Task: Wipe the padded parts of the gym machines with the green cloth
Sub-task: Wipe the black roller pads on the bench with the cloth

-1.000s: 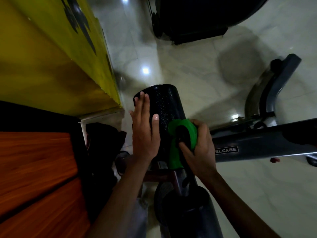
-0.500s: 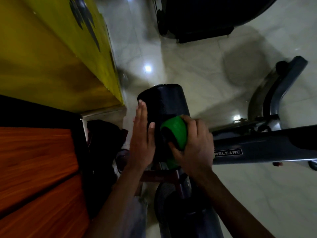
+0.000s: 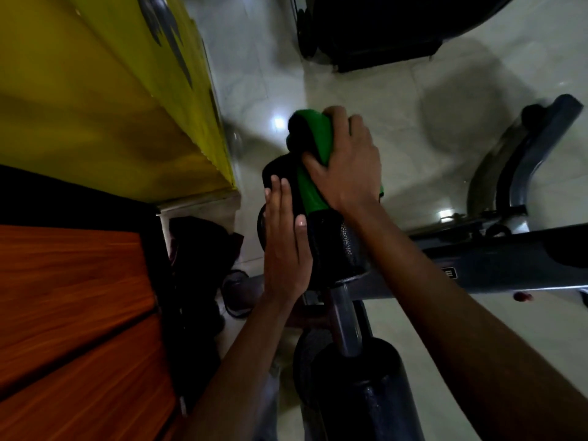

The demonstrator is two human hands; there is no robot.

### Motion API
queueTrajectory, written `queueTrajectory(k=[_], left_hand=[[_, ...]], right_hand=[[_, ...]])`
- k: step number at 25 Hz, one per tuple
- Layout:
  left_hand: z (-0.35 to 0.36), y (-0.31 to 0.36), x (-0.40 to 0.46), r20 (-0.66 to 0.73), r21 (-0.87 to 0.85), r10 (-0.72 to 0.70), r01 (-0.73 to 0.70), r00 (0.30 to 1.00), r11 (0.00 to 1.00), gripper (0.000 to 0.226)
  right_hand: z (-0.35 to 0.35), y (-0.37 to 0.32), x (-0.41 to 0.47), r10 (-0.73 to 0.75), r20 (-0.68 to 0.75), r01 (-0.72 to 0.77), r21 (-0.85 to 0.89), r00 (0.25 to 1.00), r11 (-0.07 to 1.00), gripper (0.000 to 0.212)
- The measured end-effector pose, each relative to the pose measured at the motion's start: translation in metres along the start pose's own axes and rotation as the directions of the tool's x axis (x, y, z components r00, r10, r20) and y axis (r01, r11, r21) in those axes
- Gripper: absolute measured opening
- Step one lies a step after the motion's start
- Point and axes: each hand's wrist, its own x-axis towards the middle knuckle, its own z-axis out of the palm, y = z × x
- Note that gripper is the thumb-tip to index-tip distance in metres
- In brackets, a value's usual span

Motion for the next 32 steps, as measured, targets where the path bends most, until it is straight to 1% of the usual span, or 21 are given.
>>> queueTrajectory(k=[3,5,7,9,12,14,16,18,19,21,23,26,29,30,32], left_hand=[[0.000,-0.002,0.000,0.005,0.000,0.021,-0.021,1.000,1.000,0.053],[-0.001,-0.001,0.000,-0.004,0.011,0.021,-0.021,1.000,1.000,0.054],[0.000,0.006,0.001,-0.028,0.051,0.024,-0.022,0.999,0.998,0.054],[0.005,0.018,0.008,-0.026,0.103,0.053,-0.050,0.998,0.993,0.053],[0.018,0.029,0.017,-0.010,0.251,0.095,-0.090,0.995,0.964,0.051],[0.015,0.020,0.017,0.001,0.240,0.081,-0.079,0.997,0.967,0.051],[0.000,-0.002,0.011,0.003,0.137,0.040,-0.040,0.999,0.990,0.051],[-0.012,-0.018,0.006,-0.022,0.032,-0.017,0.018,1.000,0.999,0.057],[-0.013,-0.019,0.004,-0.035,-0.001,-0.034,0.034,0.999,0.999,0.061],[-0.003,-0.010,0.003,-0.048,-0.044,-0.045,0.043,0.998,0.998,0.058],[0.005,-0.003,0.001,-0.059,-0.059,-0.062,0.058,0.996,0.997,0.054],[0.003,-0.007,0.002,-0.046,-0.040,-0.032,0.030,0.998,0.999,0.055],[-0.002,-0.004,0.001,-0.006,-0.017,-0.027,0.027,1.000,1.000,0.053],[-0.002,-0.003,0.002,-0.001,-0.009,-0.033,0.033,0.999,0.999,0.053],[-0.001,-0.003,0.003,-0.003,-0.015,-0.037,0.037,0.999,0.999,0.053]], right_hand=[[-0.008,0.017,-0.064,0.057,-0.001,-0.057,0.072,0.998,0.996,0.067],[-0.016,0.027,-0.113,0.060,0.018,-0.061,0.049,0.998,0.997,0.067],[-0.021,0.033,-0.143,0.062,0.047,-0.064,0.055,0.997,0.996,0.067],[-0.023,0.036,-0.147,0.077,0.070,-0.087,0.151,0.995,0.985,0.064],[-0.030,0.043,-0.135,0.177,0.039,-0.180,0.351,0.983,0.919,0.057],[-0.032,0.049,-0.127,0.218,-0.001,-0.201,0.384,0.976,0.901,0.056],[-0.032,0.042,-0.123,0.157,0.012,-0.153,0.318,0.987,0.936,0.059],[-0.024,0.029,-0.124,0.049,0.010,-0.050,0.117,0.999,0.992,0.062],[-0.020,0.022,-0.123,0.020,0.002,-0.020,0.017,1.000,1.000,0.063],[-0.013,0.014,-0.112,0.030,-0.023,-0.032,-0.074,0.999,0.997,0.065],[-0.008,0.009,-0.094,0.047,-0.042,-0.051,-0.088,0.998,0.995,0.066],[-0.003,-0.002,-0.043,0.022,-0.047,-0.027,-0.101,0.999,0.995,0.063],[0.000,-0.007,0.011,0.056,0.030,-0.054,-0.050,0.998,0.997,0.059],[0.000,-0.006,0.015,0.054,0.031,-0.053,-0.045,0.998,0.998,0.058],[0.000,0.001,-0.004,0.024,-0.014,-0.024,-0.035,1.000,0.999,0.058]])
